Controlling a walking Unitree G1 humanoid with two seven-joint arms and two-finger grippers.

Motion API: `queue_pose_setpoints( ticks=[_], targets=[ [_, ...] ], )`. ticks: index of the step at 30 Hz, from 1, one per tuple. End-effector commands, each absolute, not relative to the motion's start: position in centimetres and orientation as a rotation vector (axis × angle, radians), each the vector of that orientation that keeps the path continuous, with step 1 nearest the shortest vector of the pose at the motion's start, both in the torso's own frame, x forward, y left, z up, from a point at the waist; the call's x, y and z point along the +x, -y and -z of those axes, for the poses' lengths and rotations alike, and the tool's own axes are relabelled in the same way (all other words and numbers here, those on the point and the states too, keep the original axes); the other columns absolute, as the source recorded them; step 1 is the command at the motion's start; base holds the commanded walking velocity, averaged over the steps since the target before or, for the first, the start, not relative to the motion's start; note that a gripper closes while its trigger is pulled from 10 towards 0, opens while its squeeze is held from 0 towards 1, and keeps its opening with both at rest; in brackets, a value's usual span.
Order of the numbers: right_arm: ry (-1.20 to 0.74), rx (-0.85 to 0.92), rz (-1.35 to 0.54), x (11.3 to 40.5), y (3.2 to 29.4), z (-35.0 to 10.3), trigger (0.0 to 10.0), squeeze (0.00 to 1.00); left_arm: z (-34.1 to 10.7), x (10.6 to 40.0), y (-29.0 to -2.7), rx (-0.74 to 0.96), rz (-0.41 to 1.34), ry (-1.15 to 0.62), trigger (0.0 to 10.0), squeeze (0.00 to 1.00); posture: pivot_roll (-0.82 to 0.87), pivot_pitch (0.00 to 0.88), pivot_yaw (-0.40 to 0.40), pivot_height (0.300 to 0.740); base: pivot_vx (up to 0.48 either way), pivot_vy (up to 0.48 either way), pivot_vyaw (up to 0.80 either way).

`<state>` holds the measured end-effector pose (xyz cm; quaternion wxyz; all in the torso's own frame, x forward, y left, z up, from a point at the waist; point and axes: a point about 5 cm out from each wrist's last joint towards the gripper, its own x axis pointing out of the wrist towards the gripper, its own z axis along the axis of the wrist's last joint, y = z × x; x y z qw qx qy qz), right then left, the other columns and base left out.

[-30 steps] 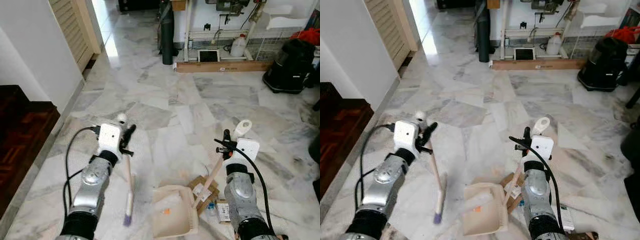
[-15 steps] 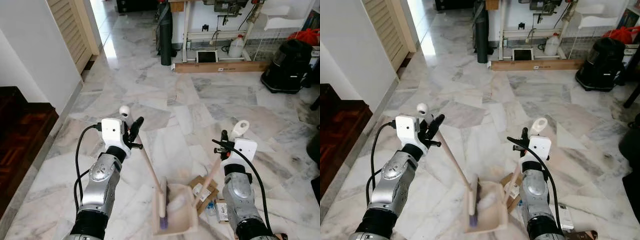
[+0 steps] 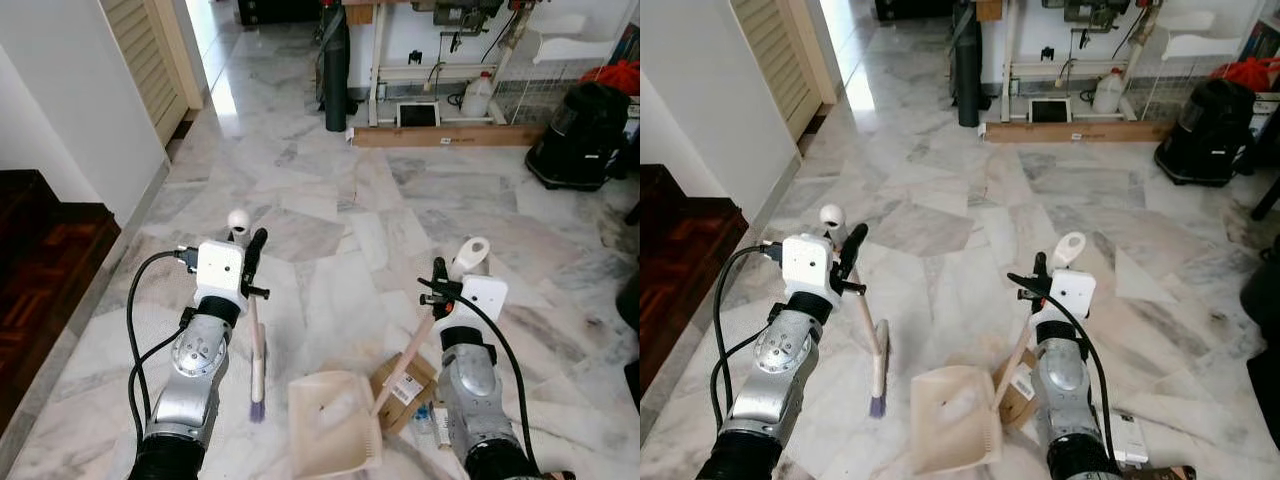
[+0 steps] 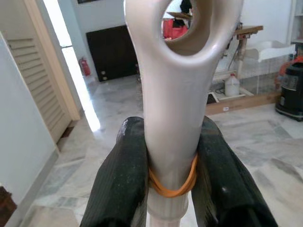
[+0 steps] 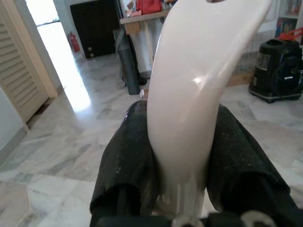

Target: Sweep floor

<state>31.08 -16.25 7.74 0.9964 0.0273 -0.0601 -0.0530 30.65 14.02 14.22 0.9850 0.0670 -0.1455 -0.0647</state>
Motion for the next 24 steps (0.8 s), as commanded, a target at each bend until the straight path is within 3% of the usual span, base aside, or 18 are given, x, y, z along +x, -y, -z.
queue_pose_setpoints(
  ticks=[1,6,24],
  targets=[
    [0.171,0.063,0.096,31.2,15.9,-8.8,10.0,0.00,-14.8,30.0,-14.3,0.184,0.123,0.348,10.0,0.00,0.11,0.000,0.026,0.740,0.000,0.000,0.00],
    [0.189,0.043,0.112,30.9,16.2,-9.1,10.0,0.00,-13.7,29.5,-14.7,0.197,0.102,0.313,10.0,0.00,0.11,0.000,0.025,0.740,0.000,0.000,0.11],
    [0.190,0.029,0.117,30.2,16.8,-9.5,10.0,0.00,-12.6,29.6,-14.1,0.165,0.096,0.286,10.0,0.00,0.09,0.000,0.014,0.740,0.000,0.000,0.79]
  ],
)
